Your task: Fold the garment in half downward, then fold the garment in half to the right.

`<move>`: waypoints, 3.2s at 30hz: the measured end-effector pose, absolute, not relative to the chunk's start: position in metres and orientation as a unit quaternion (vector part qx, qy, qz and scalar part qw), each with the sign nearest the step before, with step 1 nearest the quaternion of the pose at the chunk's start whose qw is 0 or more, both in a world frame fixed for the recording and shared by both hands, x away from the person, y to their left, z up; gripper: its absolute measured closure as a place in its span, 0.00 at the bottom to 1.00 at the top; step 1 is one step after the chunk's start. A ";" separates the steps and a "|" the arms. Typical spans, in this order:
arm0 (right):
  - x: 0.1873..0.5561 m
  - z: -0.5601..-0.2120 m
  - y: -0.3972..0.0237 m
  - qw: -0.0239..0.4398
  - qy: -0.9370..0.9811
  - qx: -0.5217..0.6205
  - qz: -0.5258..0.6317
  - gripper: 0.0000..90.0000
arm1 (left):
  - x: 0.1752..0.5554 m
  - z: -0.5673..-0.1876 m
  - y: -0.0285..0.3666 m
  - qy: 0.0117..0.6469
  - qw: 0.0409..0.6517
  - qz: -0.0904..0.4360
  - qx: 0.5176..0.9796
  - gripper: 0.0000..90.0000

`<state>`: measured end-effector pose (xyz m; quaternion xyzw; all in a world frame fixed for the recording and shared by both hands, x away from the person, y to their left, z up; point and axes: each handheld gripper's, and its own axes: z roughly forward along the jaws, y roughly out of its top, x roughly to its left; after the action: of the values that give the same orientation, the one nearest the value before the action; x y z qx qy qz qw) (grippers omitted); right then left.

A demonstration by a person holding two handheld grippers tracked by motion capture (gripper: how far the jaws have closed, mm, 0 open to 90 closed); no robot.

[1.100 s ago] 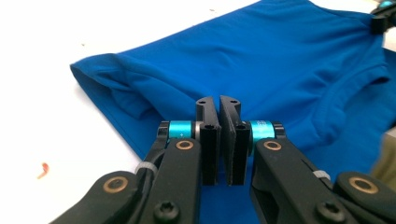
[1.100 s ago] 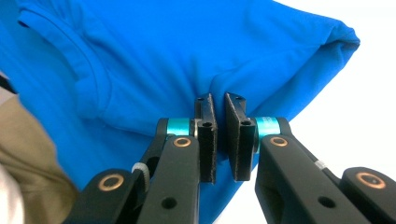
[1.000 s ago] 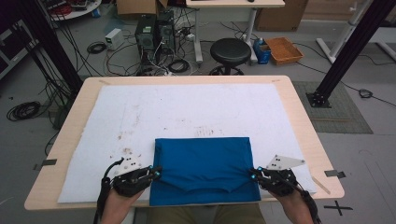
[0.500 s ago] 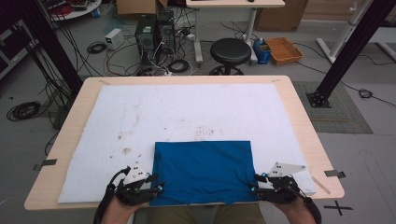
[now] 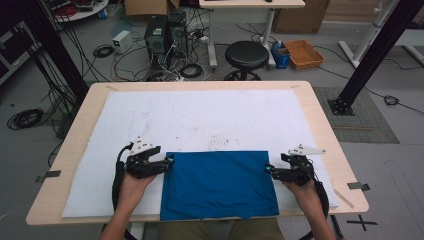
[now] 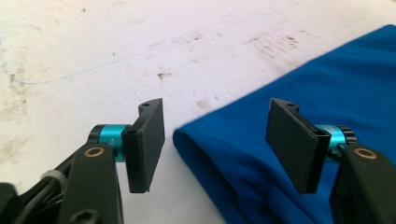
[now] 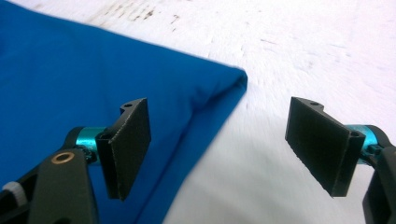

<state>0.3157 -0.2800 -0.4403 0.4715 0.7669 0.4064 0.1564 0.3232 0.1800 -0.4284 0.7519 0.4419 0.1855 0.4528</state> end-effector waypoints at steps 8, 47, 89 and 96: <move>0.336 -0.450 -0.263 0.153 0.789 0.463 0.375 0.44 | 0.335 -0.451 0.165 0.450 0.401 0.176 0.778 0.57; 0.367 -0.438 -0.269 0.217 0.750 0.481 0.399 0.51 | 0.356 -0.433 0.181 0.453 0.518 0.187 0.701 0.49; 0.306 -0.422 -0.315 0.249 0.729 0.409 0.489 0.20 | 0.297 -0.429 0.196 0.378 0.546 0.177 0.727 0.27; 0.304 -0.419 -0.312 0.251 0.731 0.400 0.492 0.20 | 0.285 -0.435 0.187 0.423 0.493 0.178 0.739 0.27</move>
<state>0.3040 -0.3117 -0.4194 0.3997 0.7314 0.4923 0.2510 0.2849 0.1869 -0.4350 0.7391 0.4232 0.1779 0.4930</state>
